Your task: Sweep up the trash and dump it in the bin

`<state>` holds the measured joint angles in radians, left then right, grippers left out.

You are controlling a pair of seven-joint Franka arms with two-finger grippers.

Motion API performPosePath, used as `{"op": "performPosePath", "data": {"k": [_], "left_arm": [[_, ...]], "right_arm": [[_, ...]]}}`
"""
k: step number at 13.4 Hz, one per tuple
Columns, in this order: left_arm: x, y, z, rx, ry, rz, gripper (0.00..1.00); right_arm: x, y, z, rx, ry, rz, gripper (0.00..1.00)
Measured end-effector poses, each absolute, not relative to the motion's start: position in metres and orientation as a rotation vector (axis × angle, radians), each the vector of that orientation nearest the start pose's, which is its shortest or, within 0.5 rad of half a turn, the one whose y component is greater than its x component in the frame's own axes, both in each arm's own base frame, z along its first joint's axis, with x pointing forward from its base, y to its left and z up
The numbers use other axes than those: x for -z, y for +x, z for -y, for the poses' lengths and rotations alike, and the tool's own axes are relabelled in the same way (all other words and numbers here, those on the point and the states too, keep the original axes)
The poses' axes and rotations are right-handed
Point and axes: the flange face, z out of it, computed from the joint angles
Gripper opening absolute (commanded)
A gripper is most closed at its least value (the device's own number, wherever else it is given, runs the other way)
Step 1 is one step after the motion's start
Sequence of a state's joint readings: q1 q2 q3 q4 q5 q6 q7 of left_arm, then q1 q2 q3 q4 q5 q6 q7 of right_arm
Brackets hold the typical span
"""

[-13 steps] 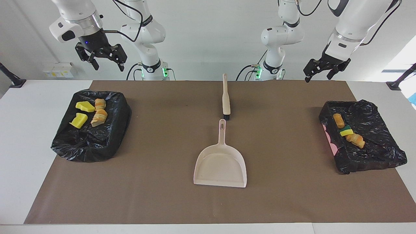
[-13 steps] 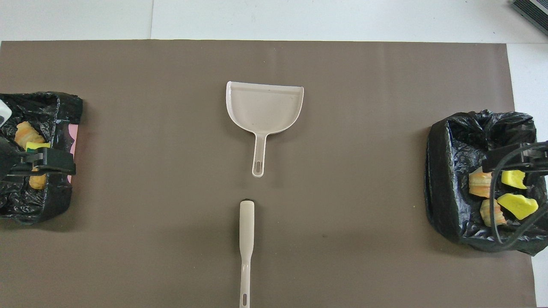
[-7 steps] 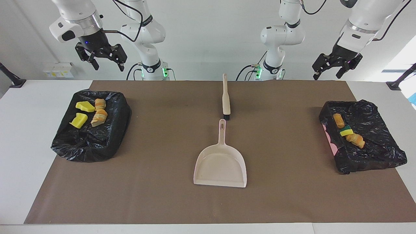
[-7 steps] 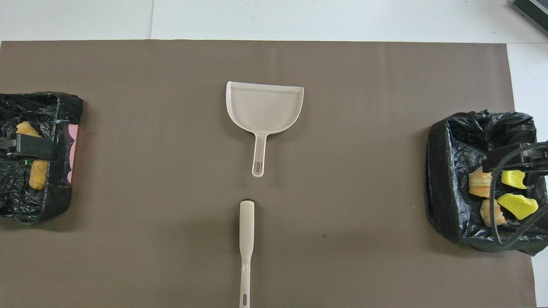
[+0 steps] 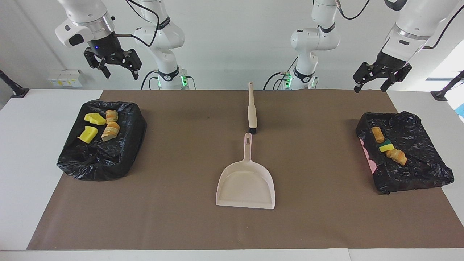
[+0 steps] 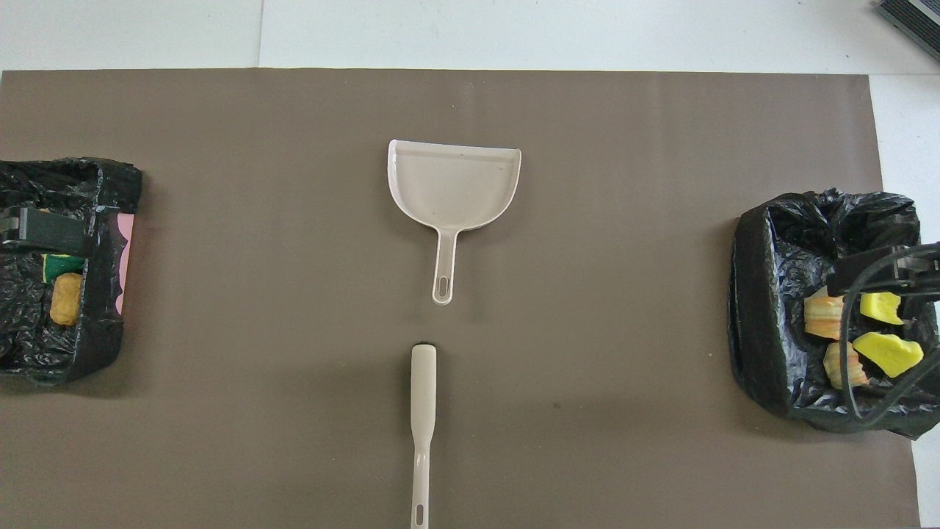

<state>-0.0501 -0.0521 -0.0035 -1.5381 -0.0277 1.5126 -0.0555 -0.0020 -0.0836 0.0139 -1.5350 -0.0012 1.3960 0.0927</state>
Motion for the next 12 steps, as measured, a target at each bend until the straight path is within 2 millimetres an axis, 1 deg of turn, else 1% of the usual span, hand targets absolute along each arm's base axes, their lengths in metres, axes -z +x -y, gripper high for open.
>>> {"op": "performPosePath", "data": {"k": [5, 7, 9, 12], "left_arm": [[-0.663, 0.531, 0.021, 0.033, -3.168, -0.002, 1.00], [-0.662, 0.530, 0.031, 0.023, -3.166, -0.033, 1.00], [-0.662, 0.529, 0.037, 0.019, -3.166, -0.051, 1.00], [-0.662, 0.529, 0.033, 0.019, -3.166, -0.040, 1.00]], "right_arm": [[-0.671, 0.509, -0.006, -0.087, -3.143, -0.127, 1.00], [-0.671, 0.509, -0.006, -0.087, -3.143, -0.127, 1.00], [-0.671, 0.509, -0.006, -0.087, -3.143, -0.127, 1.00], [-0.671, 0.509, -0.006, -0.087, -3.143, -0.127, 1.00]]}}
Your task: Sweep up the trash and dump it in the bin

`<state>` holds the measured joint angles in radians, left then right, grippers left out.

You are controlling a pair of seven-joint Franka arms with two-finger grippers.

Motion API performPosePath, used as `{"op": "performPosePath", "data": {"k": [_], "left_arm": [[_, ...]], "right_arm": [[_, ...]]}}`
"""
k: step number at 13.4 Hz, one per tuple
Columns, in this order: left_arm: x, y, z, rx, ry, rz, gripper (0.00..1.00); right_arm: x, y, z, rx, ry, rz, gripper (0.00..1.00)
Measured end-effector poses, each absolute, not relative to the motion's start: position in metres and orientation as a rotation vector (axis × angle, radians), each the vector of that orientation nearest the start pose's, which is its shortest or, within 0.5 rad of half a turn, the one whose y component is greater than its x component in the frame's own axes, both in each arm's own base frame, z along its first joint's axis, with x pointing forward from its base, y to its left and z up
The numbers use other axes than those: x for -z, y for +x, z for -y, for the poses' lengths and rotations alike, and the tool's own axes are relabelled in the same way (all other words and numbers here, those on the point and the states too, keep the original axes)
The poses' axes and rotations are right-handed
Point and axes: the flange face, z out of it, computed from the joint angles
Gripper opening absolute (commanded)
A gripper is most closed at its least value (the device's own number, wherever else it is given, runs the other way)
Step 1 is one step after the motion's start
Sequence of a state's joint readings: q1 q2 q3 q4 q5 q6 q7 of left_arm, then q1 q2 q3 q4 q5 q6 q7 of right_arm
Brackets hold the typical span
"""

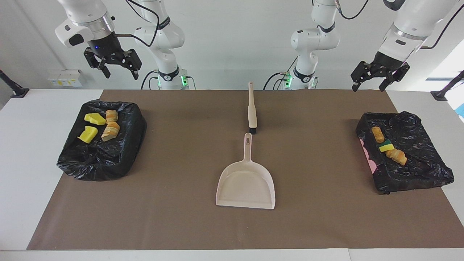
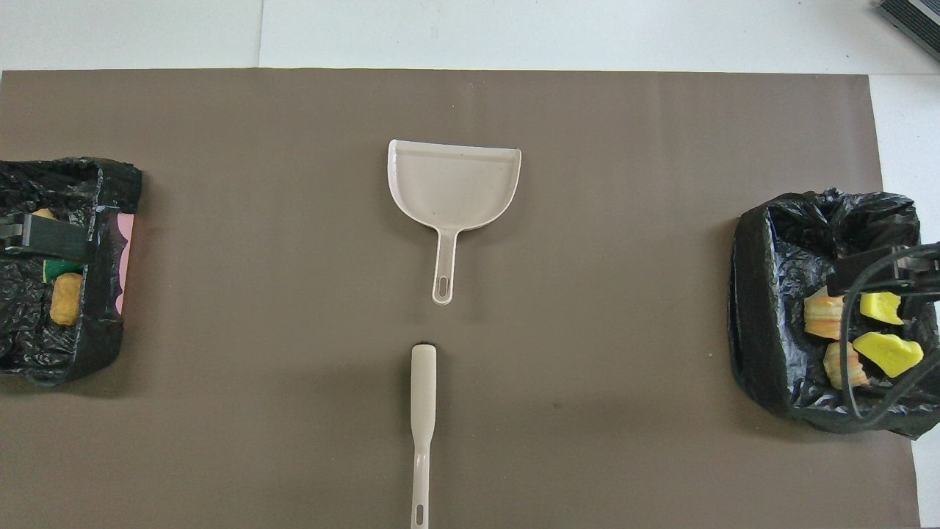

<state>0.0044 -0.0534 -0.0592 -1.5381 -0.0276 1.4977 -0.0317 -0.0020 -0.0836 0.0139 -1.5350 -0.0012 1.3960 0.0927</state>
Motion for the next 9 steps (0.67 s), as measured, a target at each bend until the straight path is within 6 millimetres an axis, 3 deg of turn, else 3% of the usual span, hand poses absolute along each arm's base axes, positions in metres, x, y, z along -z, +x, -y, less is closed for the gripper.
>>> {"op": "performPosePath", "data": {"k": [9], "left_arm": [[-0.6613, 0.5236, 0.0267, -0.016, -3.166, -0.023, 1.00]], "right_arm": [[-0.6707, 0.5092, -0.0063, -0.087, -3.143, -0.127, 1.00]]}}
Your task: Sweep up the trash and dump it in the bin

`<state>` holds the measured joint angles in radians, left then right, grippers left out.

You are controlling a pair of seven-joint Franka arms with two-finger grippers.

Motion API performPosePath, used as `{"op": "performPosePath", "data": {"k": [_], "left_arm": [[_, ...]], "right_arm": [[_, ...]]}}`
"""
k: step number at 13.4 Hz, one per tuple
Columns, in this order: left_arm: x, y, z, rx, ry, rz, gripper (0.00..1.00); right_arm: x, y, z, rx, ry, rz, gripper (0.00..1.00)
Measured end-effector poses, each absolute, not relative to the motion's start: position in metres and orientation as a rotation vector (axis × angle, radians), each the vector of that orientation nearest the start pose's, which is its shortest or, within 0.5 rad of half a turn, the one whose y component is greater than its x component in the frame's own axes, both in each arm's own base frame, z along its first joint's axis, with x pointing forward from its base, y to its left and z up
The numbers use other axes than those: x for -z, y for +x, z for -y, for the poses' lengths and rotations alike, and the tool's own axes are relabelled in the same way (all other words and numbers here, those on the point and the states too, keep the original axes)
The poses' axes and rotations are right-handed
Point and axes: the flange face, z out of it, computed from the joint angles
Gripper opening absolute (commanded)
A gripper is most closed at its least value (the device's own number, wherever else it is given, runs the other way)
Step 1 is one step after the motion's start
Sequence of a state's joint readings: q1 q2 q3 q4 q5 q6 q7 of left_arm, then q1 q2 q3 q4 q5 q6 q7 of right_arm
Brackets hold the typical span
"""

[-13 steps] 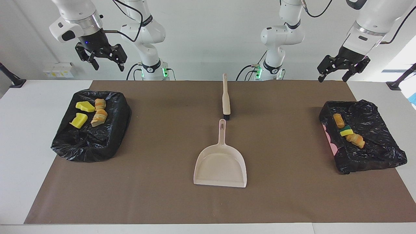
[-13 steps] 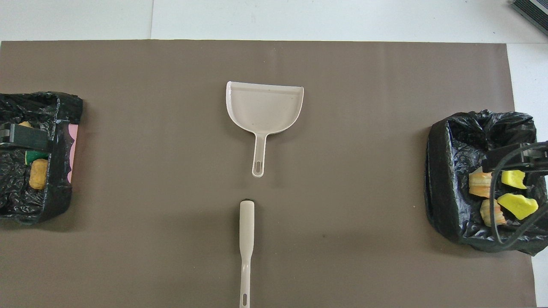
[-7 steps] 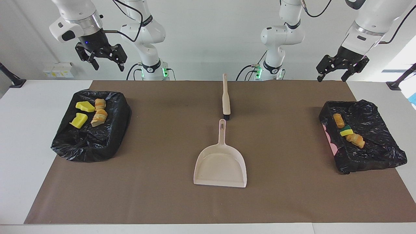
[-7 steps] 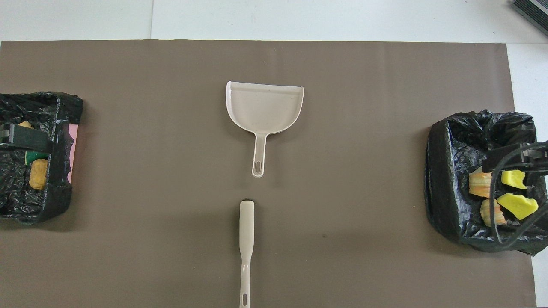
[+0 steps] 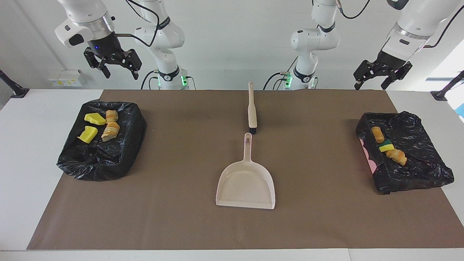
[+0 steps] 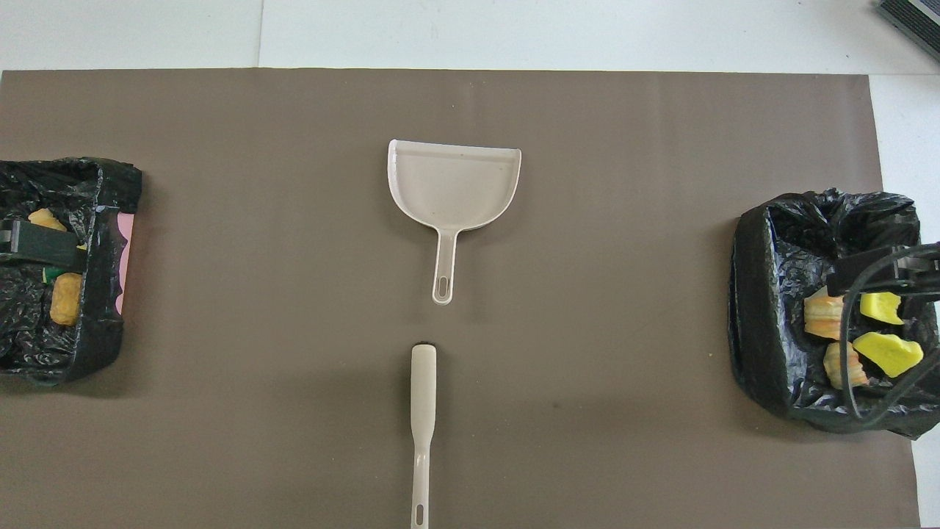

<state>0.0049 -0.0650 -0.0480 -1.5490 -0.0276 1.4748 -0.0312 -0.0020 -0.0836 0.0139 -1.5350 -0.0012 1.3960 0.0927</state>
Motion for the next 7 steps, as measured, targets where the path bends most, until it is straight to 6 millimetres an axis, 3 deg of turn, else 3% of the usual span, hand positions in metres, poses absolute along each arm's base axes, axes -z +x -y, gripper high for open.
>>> {"op": "performPosePath", "data": {"k": [7], "left_arm": [[-0.6602, 0.5214, 0.0266, -0.022, -3.165, -0.024, 1.00]], "right_arm": [[-0.6707, 0.5092, -0.0063, -0.087, -3.143, -0.127, 1.00]]}}
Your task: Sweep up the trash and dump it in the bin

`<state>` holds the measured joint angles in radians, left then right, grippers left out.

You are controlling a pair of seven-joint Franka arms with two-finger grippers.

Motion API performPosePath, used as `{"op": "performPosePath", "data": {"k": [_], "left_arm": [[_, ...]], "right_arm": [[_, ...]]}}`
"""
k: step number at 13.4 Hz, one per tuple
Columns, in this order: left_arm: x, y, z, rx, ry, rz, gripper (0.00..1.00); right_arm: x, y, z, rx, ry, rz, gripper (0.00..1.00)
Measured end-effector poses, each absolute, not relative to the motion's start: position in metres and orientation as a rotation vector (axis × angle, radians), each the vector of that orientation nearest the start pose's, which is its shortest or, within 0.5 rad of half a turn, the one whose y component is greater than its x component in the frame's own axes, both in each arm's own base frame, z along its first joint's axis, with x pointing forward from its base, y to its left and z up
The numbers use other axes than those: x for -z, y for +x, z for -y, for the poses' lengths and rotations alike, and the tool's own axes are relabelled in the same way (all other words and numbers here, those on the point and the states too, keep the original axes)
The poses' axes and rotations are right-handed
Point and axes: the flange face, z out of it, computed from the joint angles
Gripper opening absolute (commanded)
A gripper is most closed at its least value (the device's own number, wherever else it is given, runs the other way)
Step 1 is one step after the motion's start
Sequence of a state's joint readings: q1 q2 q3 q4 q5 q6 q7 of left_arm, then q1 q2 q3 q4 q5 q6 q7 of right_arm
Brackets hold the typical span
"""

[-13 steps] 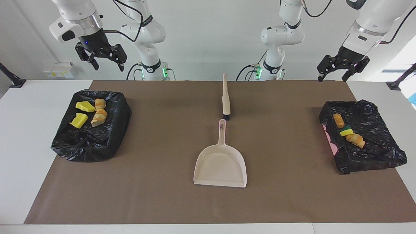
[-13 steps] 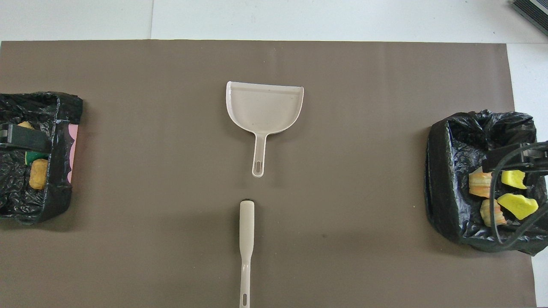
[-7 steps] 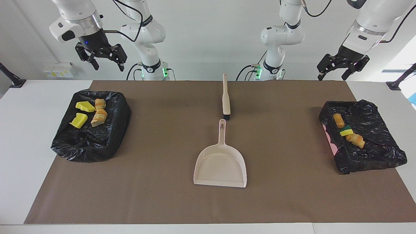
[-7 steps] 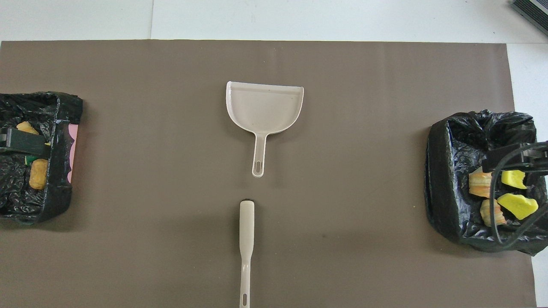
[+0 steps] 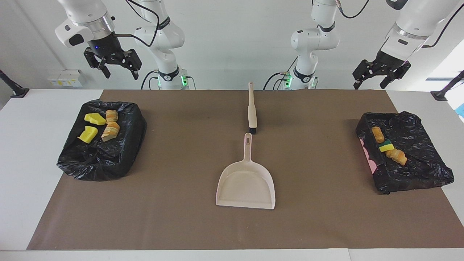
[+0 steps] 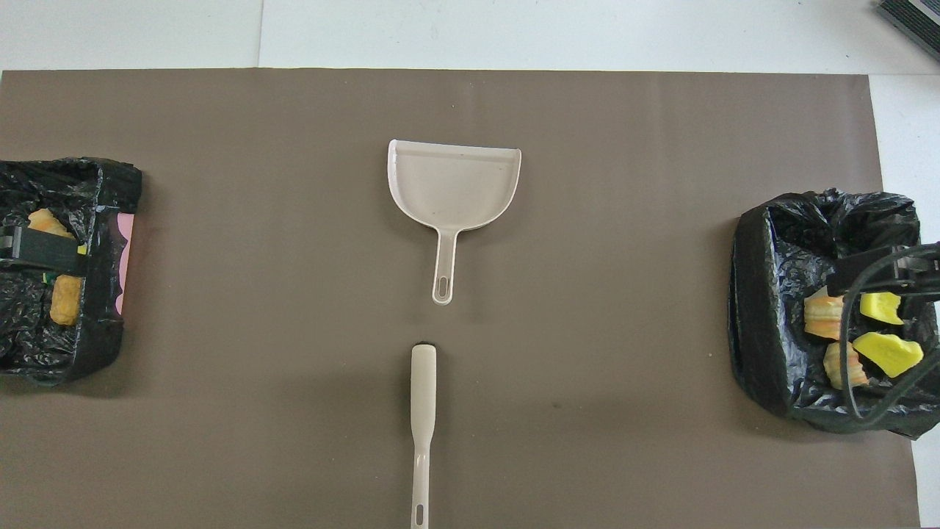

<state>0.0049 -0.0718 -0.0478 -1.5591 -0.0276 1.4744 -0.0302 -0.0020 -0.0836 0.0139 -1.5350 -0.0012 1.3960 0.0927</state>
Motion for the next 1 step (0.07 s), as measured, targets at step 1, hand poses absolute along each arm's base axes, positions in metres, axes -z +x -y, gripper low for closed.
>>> {"op": "performPosePath", "data": {"k": [1], "left_arm": [[-0.6603, 0.5213, 0.0266, -0.022, -3.165, -0.024, 1.00]], "right_arm": [[-0.6707, 0.5092, -0.0063, -0.087, -3.143, -0.128, 1.00]]}}
